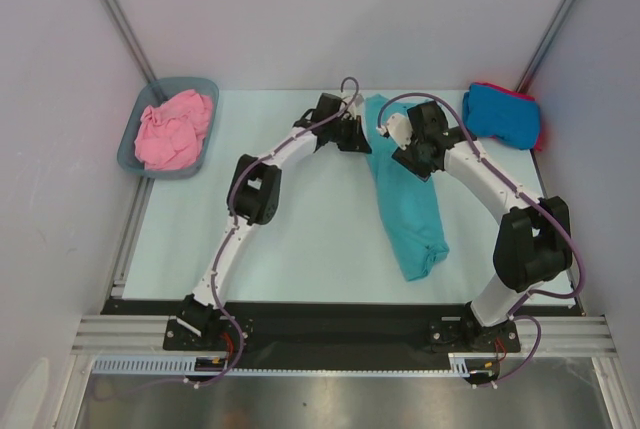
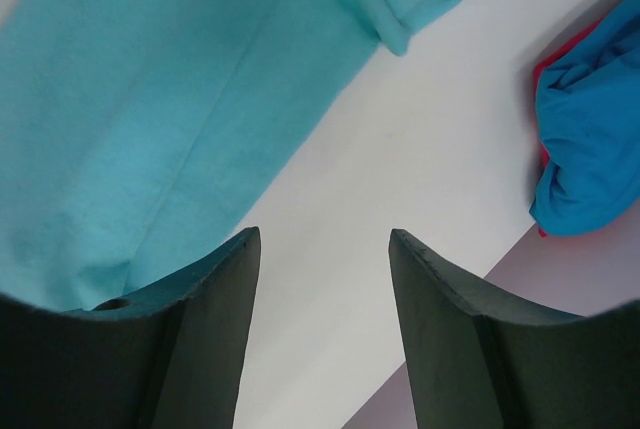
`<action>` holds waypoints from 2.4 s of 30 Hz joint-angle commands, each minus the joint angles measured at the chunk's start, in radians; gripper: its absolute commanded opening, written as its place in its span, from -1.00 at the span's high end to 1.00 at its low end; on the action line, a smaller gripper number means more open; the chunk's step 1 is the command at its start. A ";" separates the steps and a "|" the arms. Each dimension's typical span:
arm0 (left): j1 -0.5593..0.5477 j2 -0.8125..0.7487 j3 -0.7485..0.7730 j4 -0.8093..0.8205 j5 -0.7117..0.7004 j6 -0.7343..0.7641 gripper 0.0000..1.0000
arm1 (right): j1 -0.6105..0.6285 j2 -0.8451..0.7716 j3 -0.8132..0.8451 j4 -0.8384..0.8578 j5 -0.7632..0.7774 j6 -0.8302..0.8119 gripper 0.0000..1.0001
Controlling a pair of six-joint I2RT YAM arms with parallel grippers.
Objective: Fold and stack the t-shirts
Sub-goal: Fold the tshirt
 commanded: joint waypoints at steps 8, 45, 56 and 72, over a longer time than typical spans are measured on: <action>0.172 -0.143 -0.012 -0.116 -0.091 0.083 1.00 | 0.020 -0.040 0.063 0.014 -0.014 0.003 -0.20; 0.341 -0.225 0.031 -0.324 -0.257 0.286 0.81 | 0.049 -0.063 -0.009 0.007 -0.017 -0.030 -0.36; 0.346 -0.403 -0.059 -0.346 -0.193 0.342 -1.00 | 0.135 -0.131 -0.275 0.201 -0.075 -0.315 -0.38; 0.442 -0.632 -0.112 -0.423 -0.275 0.470 -1.00 | 0.329 -0.074 -0.408 0.261 -0.225 -0.500 -0.29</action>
